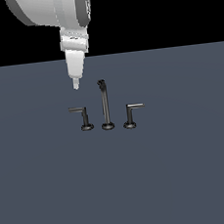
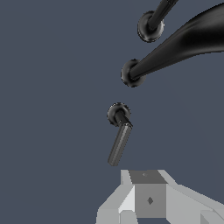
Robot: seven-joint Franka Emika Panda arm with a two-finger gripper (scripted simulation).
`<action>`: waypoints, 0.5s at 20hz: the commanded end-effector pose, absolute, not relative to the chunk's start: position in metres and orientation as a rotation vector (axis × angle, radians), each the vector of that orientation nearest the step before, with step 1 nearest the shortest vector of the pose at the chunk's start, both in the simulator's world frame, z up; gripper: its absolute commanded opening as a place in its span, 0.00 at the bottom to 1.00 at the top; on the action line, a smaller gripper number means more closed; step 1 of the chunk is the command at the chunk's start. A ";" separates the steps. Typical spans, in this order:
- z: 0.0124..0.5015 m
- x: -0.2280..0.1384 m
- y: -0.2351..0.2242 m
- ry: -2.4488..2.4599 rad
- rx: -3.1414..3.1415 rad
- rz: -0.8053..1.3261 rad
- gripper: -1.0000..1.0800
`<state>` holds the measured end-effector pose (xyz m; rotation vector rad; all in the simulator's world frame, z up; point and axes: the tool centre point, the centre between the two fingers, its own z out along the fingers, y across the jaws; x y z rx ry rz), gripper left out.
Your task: Turn on the faucet by rotating a designated handle.
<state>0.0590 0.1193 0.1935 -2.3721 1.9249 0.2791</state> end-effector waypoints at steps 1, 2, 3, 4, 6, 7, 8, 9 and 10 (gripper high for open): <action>0.175 0.069 0.124 2.022 -2.318 0.243 0.00; 0.167 0.072 0.125 2.059 -2.296 0.227 0.00; 0.160 0.076 0.127 2.094 -2.275 0.209 0.00; 0.153 0.079 0.128 2.127 -2.254 0.192 0.00; 0.141 0.084 0.131 2.185 -2.216 0.157 0.00; 0.136 0.087 0.132 2.210 -2.198 0.140 0.00; 0.131 0.089 0.133 2.233 -2.181 0.123 0.00; 0.126 0.091 0.135 2.254 -2.165 0.108 0.00; 0.122 0.093 0.136 2.273 -2.150 0.093 0.00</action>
